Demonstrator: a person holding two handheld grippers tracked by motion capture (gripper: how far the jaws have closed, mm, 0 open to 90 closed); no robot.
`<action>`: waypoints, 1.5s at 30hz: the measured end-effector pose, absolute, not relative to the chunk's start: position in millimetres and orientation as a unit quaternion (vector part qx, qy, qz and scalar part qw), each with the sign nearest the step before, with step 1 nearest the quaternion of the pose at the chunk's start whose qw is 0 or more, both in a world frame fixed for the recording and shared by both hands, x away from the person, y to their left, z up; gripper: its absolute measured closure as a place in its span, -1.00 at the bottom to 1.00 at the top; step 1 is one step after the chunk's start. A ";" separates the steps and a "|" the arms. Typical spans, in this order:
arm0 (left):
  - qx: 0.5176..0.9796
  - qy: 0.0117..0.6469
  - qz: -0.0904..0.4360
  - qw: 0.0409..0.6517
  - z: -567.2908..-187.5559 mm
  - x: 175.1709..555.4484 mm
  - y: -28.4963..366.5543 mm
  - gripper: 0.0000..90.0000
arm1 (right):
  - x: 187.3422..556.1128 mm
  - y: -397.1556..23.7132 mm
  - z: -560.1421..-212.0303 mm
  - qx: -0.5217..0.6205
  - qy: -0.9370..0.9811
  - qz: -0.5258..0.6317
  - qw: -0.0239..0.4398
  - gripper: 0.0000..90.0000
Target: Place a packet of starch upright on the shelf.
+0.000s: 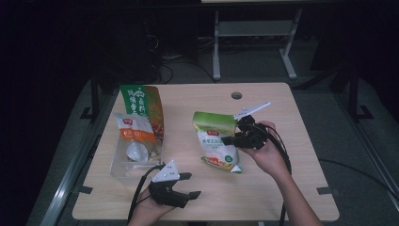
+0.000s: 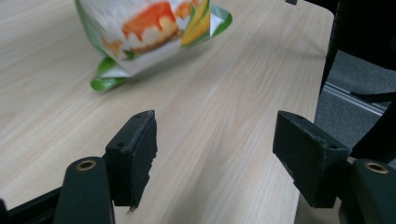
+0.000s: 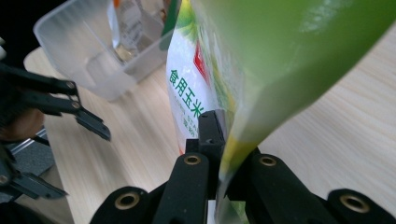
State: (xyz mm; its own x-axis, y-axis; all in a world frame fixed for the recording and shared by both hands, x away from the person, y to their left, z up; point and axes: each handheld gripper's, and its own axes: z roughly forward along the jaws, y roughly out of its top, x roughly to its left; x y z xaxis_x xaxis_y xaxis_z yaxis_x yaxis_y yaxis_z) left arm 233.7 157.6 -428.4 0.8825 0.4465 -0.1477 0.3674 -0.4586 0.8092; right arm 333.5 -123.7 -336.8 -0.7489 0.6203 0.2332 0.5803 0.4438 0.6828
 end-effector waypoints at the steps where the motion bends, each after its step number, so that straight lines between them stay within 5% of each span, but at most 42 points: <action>1: 0.853 0.239 0.042 0.462 -428.9 232.9 157.8 -0.35 | 334.1 -121.7 -334.4 0.354 0.848 0.393 0.025 0.95; 45: 0.872 0.187 0.039 0.451 -436.0 208.2 140.4 -0.39 | 331.5 -0.1 -231.3 0.228 0.875 0.427 0.013 0.96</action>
State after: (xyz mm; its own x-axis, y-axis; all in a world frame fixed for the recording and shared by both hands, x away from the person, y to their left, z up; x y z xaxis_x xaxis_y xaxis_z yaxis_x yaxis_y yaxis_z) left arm 208.2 140.4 -436.0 0.9269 0.3614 -0.1015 0.2919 -0.5238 0.8002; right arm 331.5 -0.1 -231.3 -0.8955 0.4106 0.1716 0.3877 0.5305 0.7538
